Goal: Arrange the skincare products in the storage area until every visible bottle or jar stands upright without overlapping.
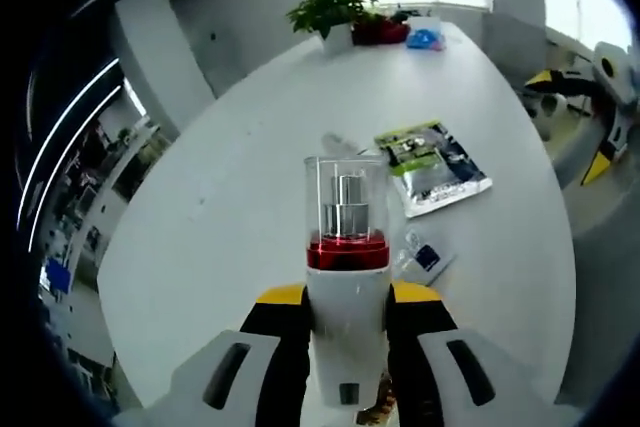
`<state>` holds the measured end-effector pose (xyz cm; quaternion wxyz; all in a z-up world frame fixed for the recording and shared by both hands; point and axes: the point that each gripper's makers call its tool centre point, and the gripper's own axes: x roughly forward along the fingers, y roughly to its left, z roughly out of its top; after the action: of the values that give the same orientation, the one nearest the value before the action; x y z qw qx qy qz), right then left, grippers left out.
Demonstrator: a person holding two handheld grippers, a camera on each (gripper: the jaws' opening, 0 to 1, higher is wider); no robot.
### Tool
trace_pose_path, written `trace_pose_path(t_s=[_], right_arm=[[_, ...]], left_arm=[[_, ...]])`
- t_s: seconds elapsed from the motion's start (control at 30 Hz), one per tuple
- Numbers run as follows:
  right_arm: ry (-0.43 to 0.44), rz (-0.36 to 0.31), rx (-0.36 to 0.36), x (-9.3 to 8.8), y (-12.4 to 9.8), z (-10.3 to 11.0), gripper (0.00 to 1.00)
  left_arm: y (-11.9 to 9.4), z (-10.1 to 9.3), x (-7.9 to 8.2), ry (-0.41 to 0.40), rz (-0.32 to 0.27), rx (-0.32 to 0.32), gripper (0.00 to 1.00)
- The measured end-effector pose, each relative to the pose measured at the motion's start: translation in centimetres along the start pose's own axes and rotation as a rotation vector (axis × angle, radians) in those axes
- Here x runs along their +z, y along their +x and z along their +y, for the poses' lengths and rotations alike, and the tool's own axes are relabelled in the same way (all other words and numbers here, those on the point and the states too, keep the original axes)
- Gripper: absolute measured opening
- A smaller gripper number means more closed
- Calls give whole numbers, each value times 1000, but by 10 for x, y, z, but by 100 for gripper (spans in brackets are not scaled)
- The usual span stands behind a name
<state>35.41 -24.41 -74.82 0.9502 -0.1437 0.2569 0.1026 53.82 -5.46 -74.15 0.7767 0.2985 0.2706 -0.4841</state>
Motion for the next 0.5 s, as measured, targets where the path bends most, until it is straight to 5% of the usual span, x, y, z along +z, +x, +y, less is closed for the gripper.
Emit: trace_pose_path(t_s=[0.5], right_arm=[[-22,17,41,0,-1,2,99]], left_arm=[[-1,-29,30,-36,-104,-31,25]])
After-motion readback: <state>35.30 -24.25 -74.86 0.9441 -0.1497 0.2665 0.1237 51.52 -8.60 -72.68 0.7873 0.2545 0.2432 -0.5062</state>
